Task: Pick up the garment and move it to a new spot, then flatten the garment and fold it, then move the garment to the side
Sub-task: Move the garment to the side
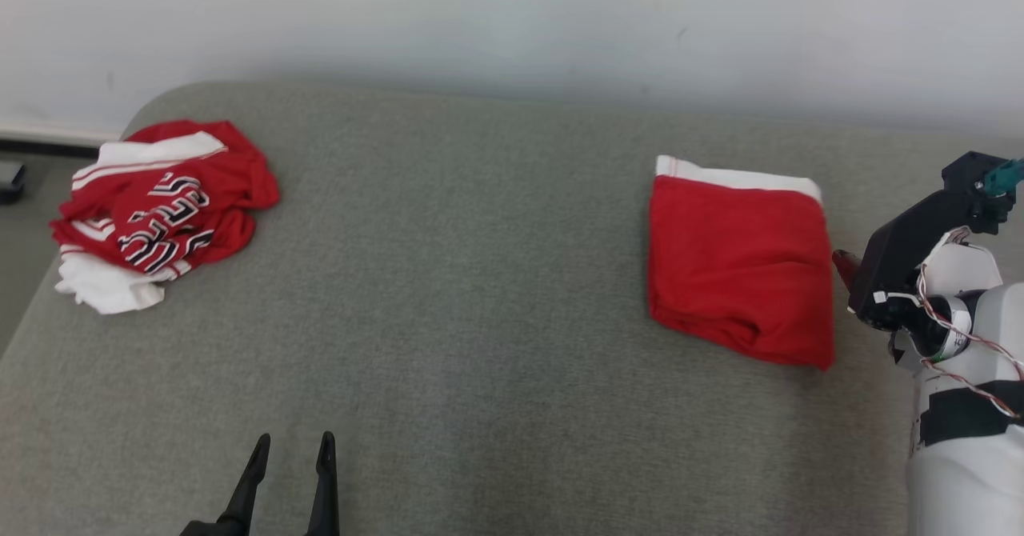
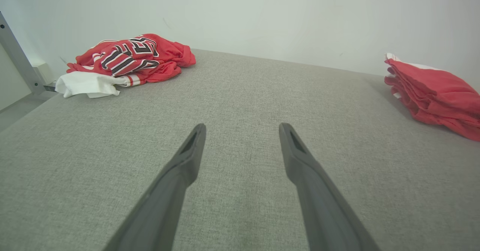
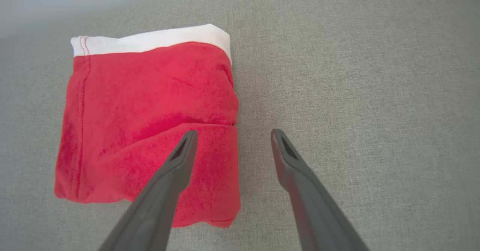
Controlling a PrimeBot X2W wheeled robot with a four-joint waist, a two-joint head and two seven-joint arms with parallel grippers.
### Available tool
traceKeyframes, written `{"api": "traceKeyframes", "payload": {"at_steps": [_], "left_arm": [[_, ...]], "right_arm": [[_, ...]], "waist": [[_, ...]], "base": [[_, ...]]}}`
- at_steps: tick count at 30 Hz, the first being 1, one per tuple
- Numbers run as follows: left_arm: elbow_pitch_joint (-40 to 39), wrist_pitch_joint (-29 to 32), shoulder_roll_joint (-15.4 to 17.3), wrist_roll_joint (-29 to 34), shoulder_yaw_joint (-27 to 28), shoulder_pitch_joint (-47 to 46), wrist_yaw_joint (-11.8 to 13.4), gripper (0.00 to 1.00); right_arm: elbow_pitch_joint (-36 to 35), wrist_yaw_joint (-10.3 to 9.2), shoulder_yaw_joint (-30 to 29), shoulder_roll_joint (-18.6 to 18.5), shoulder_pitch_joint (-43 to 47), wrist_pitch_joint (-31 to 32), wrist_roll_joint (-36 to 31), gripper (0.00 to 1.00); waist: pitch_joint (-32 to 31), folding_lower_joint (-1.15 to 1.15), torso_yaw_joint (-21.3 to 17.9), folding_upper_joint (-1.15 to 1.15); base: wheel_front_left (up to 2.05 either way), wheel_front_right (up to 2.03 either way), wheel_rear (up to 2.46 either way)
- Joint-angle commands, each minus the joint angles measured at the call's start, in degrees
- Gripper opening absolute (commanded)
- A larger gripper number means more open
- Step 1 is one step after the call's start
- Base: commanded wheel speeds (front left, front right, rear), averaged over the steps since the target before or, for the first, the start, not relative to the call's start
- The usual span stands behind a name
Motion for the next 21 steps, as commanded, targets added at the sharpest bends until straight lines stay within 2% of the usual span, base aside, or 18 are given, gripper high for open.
{"api": "traceKeyframes", "payload": {"at_steps": [1,9,16,17,18,19,20,21], "left_arm": [[-0.1,-0.2,-0.2,-0.5,-0.4,-1.3,0.0,1.00],[-1.1,-0.2,-0.2,-0.8,-1.6,-2.6,0.0,1.00],[-0.9,-0.2,-0.2,-1.1,-1.7,-3.4,0.0,1.00],[-0.9,-0.2,-0.2,-1.0,-1.7,-3.5,0.0,1.00],[-0.8,-0.2,-0.2,-1.0,-1.7,-3.7,0.0,1.00],[-0.8,-0.2,-0.2,-0.9,-1.7,-3.9,0.0,1.00],[-0.8,-0.2,-0.2,-0.9,-1.7,-4.0,0.0,1.00],[-0.8,-0.2,-0.2,-0.9,-1.8,-4.2,0.0,1.00]], "right_arm": [[1.3,-0.10,-1.4,0.4,-1.6,-0.4,-2.0,1.00],[5.7,-0.10,-6.3,0.7,-3.6,-1.6,-9.8,1.00],[8.3,-0.10,-7.8,1.8,-3.8,-2.4,-11.5,1.00],[8.8,-0.10,-8.0,2.0,-4.0,-2.5,-11.4,0.89],[9.3,-0.10,-7.9,2.2,-4.2,-2.7,-11.5,0.63],[9.6,-0.10,-7.1,2.3,-4.3,-3.1,-11.7,0.42],[9.9,-0.10,-6.7,2.4,-4.7,-3.4,-11.4,0.00],[10.2,-0.10,-6.5,2.4,-4.9,-3.7,-11.1,0.00]], "waist": [[4.1,-0.01,4.1,-0.01],[7.2,-0.01,6.1,-0.01],[8.5,-0.01,5.4,-0.01],[8.7,-0.01,5.2,-0.01],[8.9,-0.01,4.9,-0.01],[9.1,-0.01,4.6,-0.01],[9.3,-0.01,4.1,-0.01],[9.4,-0.01,3.8,-0.01]], "base": [[0.00,0.00,0.00],[0.00,0.00,0.00],[0.00,0.00,0.00],[0.00,0.00,0.00],[0.00,0.00,0.00],[0.00,0.00,0.00],[0.00,0.00,0.00],[0.00,0.00,0.00]]}}
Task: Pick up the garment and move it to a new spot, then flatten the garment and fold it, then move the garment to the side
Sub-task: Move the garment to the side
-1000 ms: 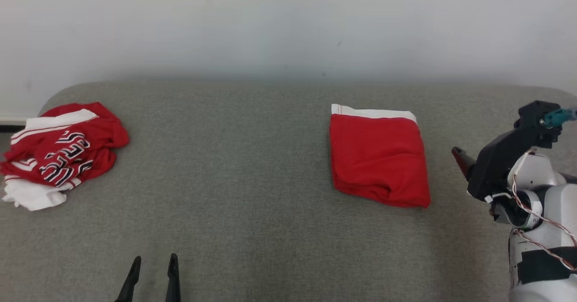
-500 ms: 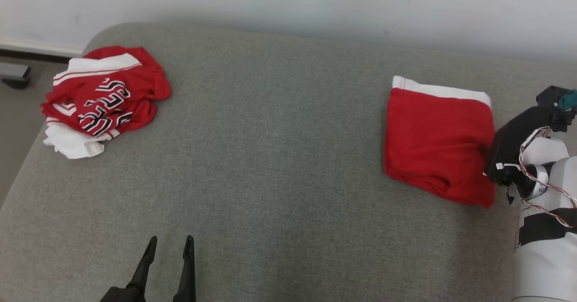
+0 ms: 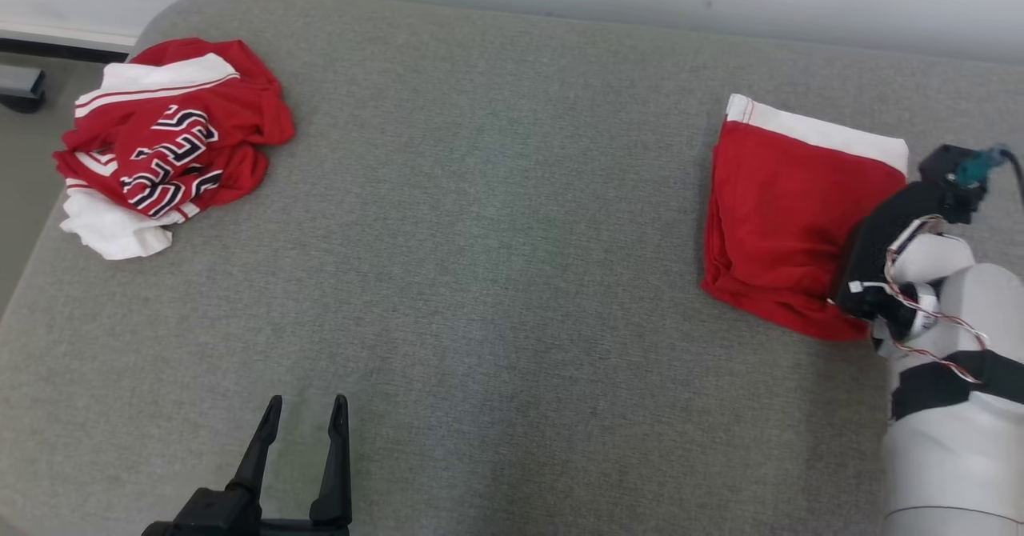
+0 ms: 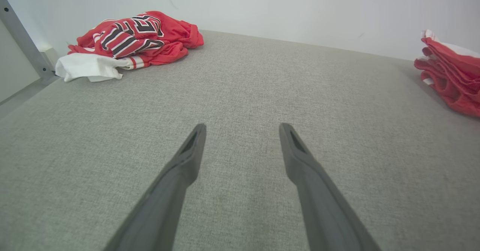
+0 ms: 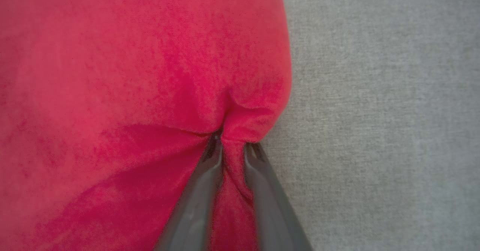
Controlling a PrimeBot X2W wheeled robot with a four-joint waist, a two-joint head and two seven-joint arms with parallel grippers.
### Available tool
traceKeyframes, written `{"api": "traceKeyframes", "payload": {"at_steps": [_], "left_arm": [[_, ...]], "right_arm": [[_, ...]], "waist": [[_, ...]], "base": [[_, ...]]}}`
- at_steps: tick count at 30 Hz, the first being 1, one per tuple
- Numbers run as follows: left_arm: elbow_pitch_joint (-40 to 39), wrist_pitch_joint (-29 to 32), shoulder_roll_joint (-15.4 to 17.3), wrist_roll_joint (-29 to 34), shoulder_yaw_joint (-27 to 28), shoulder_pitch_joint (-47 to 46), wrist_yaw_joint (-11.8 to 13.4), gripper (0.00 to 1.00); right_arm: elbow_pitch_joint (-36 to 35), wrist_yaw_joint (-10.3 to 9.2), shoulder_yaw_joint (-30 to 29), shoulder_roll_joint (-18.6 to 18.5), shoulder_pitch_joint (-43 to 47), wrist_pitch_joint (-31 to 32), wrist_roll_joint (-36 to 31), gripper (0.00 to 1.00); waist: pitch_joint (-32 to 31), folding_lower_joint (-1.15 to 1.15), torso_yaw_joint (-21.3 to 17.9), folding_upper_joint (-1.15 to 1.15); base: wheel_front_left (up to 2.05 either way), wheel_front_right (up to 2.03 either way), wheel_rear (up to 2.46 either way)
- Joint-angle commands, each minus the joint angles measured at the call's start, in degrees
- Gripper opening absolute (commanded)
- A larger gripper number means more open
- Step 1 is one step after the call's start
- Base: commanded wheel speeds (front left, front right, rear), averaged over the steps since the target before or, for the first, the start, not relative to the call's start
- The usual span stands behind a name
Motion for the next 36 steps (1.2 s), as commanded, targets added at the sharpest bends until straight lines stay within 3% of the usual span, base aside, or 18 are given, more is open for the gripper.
{"api": "traceKeyframes", "payload": {"at_steps": [1,12,17,21,28,36], "left_arm": [[-0.1,-0.2,-0.1,-0.3,0.0,-0.8,0.0,1.00],[-2.1,-0.2,0.0,0.0,1.9,-2.0,0.0,1.00],[-4.9,-0.2,0.5,-0.4,1.7,-3.1,0.0,1.00],[-8.2,-0.2,1.8,-0.8,1.1,-4.5,0.0,1.00],[-11.9,-0.2,4.8,0.3,-0.1,-5.5,0.0,1.00],[-16.9,0.6,6.9,1.0,-0.8,-4.6,0.1,1.00]], "right_arm": [[1.4,-0.12,0.5,0.4,0.6,-0.1,0.2,0.00],[2.5,-0.16,11.2,-6.6,1.3,-1.4,4.4,0.00],[1.1,-0.16,16.5,-13.1,3.3,-0.4,6.4,0.00],[-0.6,-0.13,20.2,-21.0,5.1,-1.4,5.2,0.00],[0.1,-0.13,20.8,-28.2,6.1,-7.3,2.7,0.00],[2.6,-0.14,17.6,-33.4,4.2,-15.0,-1.7,0.00]], "waist": [[0.6,0.00,-1.2,0.00],[2.0,0.00,-8.9,0.00],[3.2,0.00,-12.8,0.00],[5.4,0.00,-15.1,0.00],[9.2,0.00,-16.0,0.00],[12.9,0.00,-15.0,0.00]], "base": [[0.00,0.00,0.00],[0.00,0.00,0.00],[0.00,0.00,0.00],[0.00,0.00,0.00],[0.00,0.00,0.00],[0.00,0.00,0.00]]}}
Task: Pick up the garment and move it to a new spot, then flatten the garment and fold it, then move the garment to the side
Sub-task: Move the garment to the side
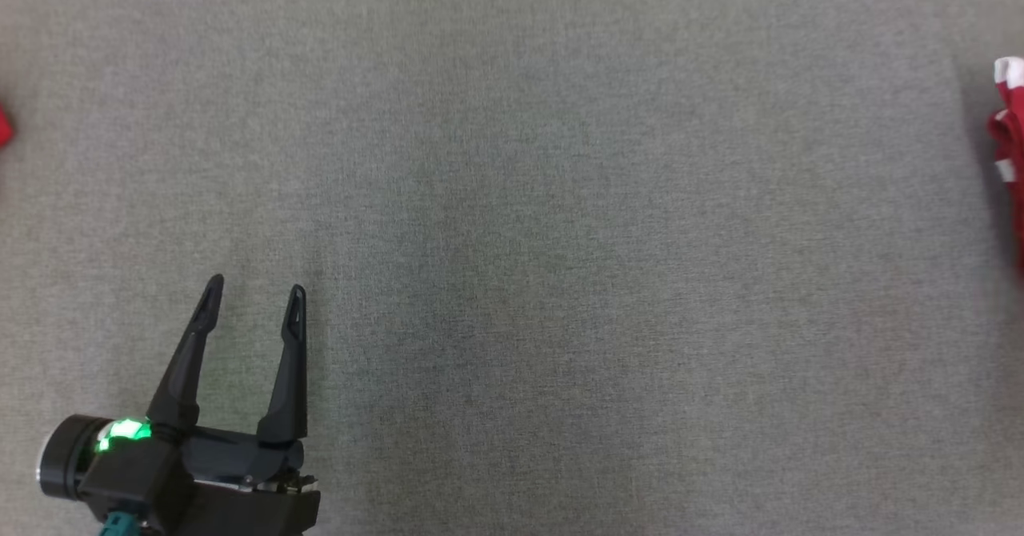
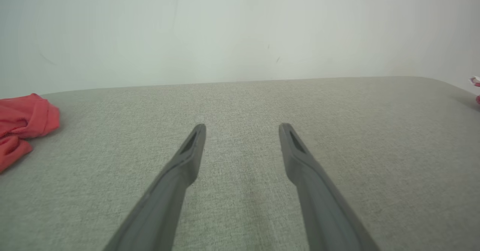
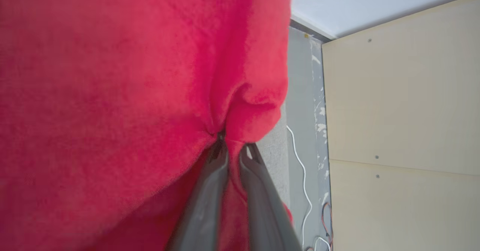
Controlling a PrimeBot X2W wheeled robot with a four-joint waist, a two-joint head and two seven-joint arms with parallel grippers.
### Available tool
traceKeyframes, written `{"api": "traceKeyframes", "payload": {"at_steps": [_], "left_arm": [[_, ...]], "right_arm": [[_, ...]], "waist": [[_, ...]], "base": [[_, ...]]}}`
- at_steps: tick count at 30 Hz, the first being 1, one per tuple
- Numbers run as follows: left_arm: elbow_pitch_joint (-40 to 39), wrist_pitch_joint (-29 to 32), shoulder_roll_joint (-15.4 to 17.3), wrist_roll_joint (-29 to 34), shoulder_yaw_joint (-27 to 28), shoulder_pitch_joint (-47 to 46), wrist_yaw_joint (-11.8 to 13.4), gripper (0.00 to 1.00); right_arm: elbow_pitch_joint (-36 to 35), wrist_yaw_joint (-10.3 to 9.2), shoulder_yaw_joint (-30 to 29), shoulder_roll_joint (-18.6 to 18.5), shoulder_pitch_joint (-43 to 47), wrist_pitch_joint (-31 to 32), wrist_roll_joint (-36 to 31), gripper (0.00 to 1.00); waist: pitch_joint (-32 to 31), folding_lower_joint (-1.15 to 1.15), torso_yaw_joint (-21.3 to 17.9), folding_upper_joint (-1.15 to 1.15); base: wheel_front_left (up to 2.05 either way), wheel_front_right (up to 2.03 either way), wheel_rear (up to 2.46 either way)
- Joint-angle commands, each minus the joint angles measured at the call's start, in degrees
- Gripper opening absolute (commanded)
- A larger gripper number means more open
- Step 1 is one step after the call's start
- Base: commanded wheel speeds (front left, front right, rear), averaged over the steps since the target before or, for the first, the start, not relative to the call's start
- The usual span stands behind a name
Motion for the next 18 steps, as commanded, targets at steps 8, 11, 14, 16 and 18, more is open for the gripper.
{"api": "traceKeyframes", "payload": {"at_steps": [8,11,14,16,18], "left_arm": [[-6.1,1.8,1.6,0.9,0.4,1.5,0.8,1.00],[-7.7,2.5,2.0,1.1,0.4,1.7,1.1,1.00],[-8.3,2.9,2.2,1.1,0.3,1.6,1.2,1.00],[-8.4,2.8,2.2,1.1,0.0,1.6,1.2,1.00],[-8.2,2.8,2.2,1.0,-0.2,1.5,1.2,1.00]], "right_arm": [[1.1,-0.15,-4.9,-0.7,-2.4,-6.7,-4.7,0.00],[1.2,-0.15,-6.9,0.5,-2.4,-8.8,-6.6,0.00],[1.2,-0.15,-9.1,2.1,-2.3,-10.3,-8.8,0.00],[0.6,-0.15,-10.0,3.4,-2.2,-12.0,-10.3,0.88],[-0.3,-0.15,-11.4,4.9,-2.1,-13.5,-11.4,1.00]], "waist": [[4.8,-0.01,-0.3,-0.01],[5.9,-0.01,-1.1,-0.01],[6.4,-0.01,-1.5,-0.01],[6.3,-0.01,-1.8,-0.01],[5.7,-0.01,-2.1,-0.01]], "base": [[0.00,0.00,0.00],[0.00,0.00,0.00],[0.00,0.00,0.00],[0.00,0.00,0.00],[0.00,0.00,0.00]]}}
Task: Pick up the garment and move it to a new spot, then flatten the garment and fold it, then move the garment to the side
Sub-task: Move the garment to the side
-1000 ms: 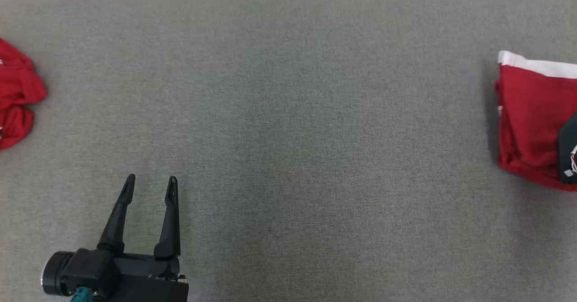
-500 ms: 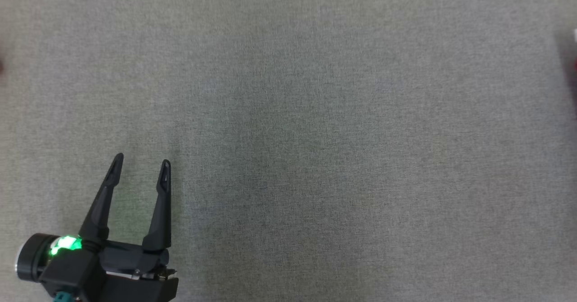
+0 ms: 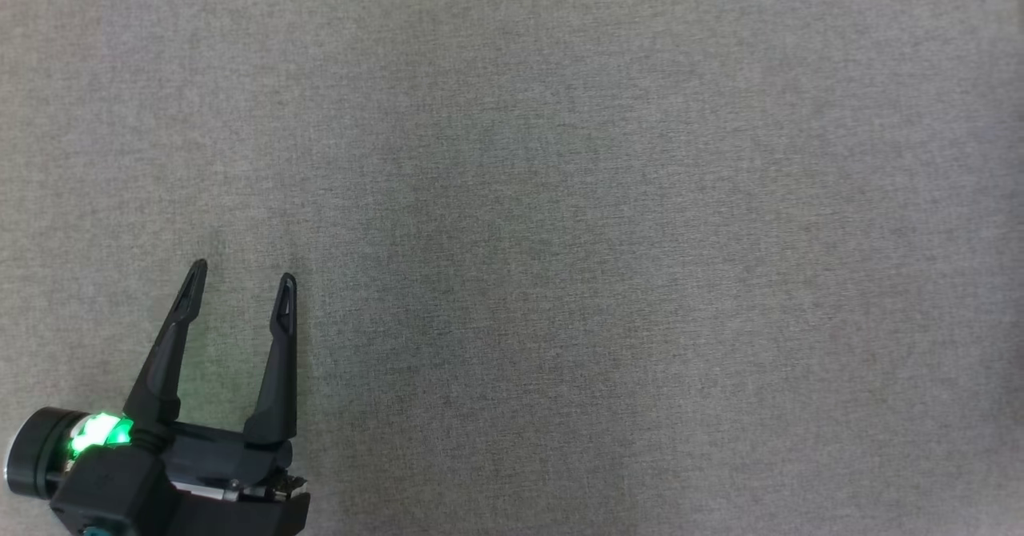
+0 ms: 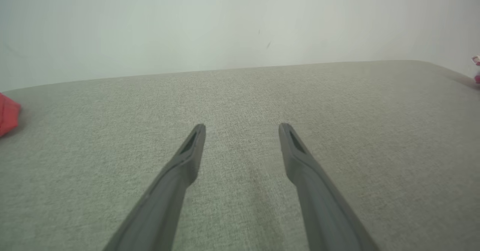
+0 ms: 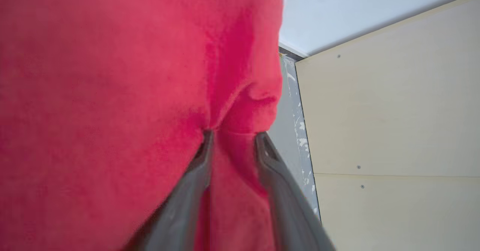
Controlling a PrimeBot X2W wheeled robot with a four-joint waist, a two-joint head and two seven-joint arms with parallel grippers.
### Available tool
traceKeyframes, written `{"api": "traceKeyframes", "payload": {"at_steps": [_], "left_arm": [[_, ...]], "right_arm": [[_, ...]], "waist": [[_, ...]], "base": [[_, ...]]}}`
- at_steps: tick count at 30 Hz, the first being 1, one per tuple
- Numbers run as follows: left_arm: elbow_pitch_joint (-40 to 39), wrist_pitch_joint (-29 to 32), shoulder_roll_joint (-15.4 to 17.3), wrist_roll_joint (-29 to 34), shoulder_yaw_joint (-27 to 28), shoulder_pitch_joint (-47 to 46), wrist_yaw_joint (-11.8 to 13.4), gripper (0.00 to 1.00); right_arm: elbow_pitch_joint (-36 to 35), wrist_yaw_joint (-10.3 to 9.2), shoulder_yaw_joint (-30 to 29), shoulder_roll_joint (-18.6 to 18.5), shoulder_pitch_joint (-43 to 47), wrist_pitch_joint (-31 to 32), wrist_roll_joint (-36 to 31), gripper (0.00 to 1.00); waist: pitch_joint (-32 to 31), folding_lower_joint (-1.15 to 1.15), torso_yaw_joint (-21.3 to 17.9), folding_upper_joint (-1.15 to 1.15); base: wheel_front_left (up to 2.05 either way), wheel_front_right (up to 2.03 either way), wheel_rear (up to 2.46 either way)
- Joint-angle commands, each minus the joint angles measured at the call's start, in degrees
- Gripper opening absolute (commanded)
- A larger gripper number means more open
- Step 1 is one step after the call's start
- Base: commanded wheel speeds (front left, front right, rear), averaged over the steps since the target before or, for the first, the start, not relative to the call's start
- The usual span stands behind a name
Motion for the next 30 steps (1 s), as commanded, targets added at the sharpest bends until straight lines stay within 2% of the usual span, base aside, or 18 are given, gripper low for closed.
{"api": "traceKeyframes", "payload": {"at_steps": [1,5,11,15,20,22,25,30], "left_arm": [[0.1,-0.3,0.2,0.1,0.0,0.0,0.2,1.00],[1.3,-0.7,-0.3,-0.4,-0.5,-0.1,0.2,1.00],[5.5,-1.8,-1.6,-1.2,-1.8,0.7,0.1,1.00],[9.0,-2.6,-2.7,-1.5,-2.5,1.8,0.3,1.00],[13.3,-3.2,-3.8,-2.0,-2.8,3.3,0.6,1.00],[14.6,-3.5,-4.1,-2.1,-2.6,3.9,0.8,1.00],[17.1,-3.6,-4.5,-2.3,-2.3,5.0,1.0,1.00],[19.5,-3.7,-5.1,-2.5,-1.2,6.5,1.6,1.00]], "right_arm": [[-0.5,-0.14,-0.2,0.8,0.4,-0.6,-0.6,1.00],[-3.4,-0.14,-1.4,3.2,1.9,-3.1,-1.5,1.00],[-11.7,-0.14,-2.7,8.6,6.5,-5.6,2.9,1.00],[-20.8,-0.14,-1.9,14.4,12.5,-6.3,8.8,1.00],[-32.4,-0.14,0.3,22.8,21.8,-6.0,20.0,1.00],[-32.1,-0.14,1.8,21.6,24.2,-8.0,25.5,1.00],[-31.5,-0.13,4.8,22.6,28.0,-11.4,30.7,1.00],[-31.6,-0.13,7.5,24.9,32.7,-15.8,34.1,1.00]], "waist": [[-0.8,-0.01,-0.2,-0.01],[-3.7,-0.01,0.0,-0.01],[-10.6,-0.01,1.2,-0.01],[-15.8,-0.01,2.1,-0.01],[-21.9,-0.01,3.1,-0.01],[-23.6,-0.01,3.4,-0.01],[-26.3,-0.01,3.5,-0.01],[-29.9,-0.01,3.3,-0.01]], "base": [[0.00,0.00,0.00],[0.00,0.00,0.00],[0.00,0.00,0.00],[0.00,0.00,0.00],[0.00,0.00,0.00],[0.00,0.00,0.00],[0.00,0.00,0.00],[0.00,0.00,0.00]]}}
